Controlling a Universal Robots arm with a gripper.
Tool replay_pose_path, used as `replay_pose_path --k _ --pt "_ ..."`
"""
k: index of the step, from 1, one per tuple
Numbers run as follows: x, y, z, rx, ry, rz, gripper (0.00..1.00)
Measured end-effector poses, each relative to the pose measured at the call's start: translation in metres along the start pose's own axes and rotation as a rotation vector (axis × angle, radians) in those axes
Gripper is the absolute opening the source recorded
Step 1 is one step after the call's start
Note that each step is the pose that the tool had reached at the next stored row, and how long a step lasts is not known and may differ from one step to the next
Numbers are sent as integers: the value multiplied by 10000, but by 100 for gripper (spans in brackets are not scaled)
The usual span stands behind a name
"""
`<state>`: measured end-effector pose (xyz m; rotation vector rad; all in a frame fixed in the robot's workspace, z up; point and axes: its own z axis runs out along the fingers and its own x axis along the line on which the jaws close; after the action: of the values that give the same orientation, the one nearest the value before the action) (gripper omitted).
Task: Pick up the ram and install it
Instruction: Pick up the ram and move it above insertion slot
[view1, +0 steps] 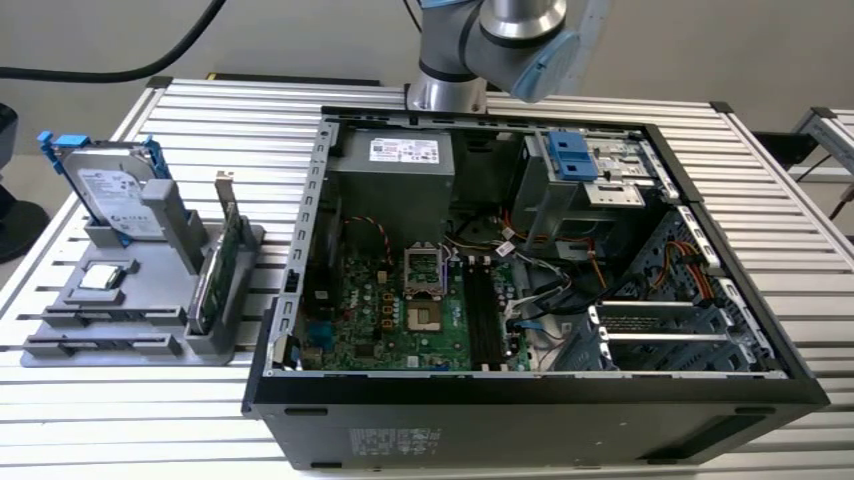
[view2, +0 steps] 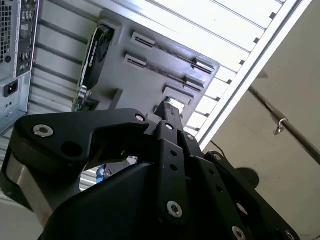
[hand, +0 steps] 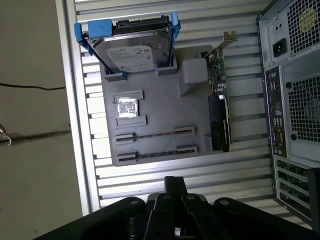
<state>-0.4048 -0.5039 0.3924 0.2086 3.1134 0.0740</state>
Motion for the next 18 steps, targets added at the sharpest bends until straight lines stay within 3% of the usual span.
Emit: replay_pose_path --k 12,18 --pt "3 -1 0 3 -7 134 0" --pt "14 -2 0 8 -24 487 0"
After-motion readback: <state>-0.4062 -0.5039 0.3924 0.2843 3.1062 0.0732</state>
